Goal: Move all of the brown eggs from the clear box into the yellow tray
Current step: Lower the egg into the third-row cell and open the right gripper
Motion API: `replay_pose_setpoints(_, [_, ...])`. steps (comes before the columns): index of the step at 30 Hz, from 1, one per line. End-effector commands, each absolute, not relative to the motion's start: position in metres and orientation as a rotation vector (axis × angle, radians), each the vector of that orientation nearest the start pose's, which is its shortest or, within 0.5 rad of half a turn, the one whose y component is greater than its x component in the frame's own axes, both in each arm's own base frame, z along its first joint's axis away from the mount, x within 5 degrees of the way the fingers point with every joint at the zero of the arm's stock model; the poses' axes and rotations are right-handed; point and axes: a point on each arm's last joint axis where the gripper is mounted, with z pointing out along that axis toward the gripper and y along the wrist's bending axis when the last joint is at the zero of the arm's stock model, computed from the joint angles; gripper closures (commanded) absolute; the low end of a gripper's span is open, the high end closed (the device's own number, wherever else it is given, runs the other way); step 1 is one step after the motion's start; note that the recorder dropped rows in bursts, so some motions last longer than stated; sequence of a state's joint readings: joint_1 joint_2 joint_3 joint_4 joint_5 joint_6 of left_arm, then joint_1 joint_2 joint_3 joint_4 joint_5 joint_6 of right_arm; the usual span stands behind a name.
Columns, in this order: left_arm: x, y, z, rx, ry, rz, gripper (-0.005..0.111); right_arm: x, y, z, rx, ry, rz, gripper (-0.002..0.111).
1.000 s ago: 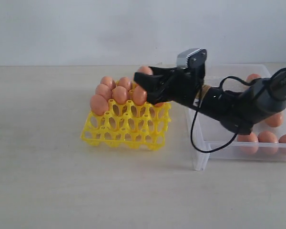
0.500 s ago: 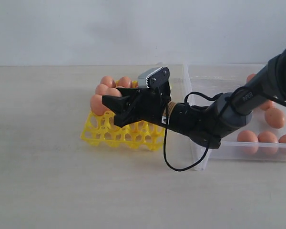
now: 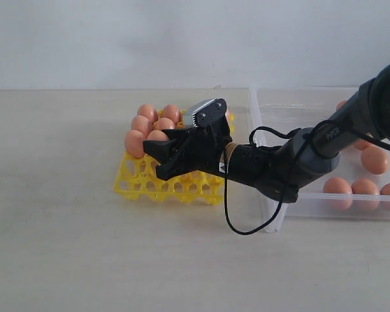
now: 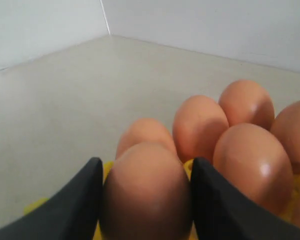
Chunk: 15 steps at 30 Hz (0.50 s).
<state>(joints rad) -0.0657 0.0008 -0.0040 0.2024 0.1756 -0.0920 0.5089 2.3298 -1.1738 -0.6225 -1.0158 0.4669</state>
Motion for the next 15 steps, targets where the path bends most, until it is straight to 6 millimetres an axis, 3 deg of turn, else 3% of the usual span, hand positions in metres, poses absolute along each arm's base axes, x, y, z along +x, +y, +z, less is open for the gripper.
replay_pose_setpoints(1, [0.056, -0.001, 0.198, 0.115, 1.649, 0.050, 0.103, 0.366, 0.256, 0.086, -0.775, 1.576, 0.852, 0.108])
replay_pose_setpoints(7, [0.056, -0.001, 0.198, 0.115, 1.649, 0.050, 0.103, 0.378, 0.259, 0.091, -0.772, 1.611, 0.810, 0.108])
replay_pose_setpoints(15, [0.056, -0.001, 0.198, 0.115, 1.649, 0.050, 0.103, 0.376, 0.259, 0.084, -0.750, 1.683, 0.858, 0.108])
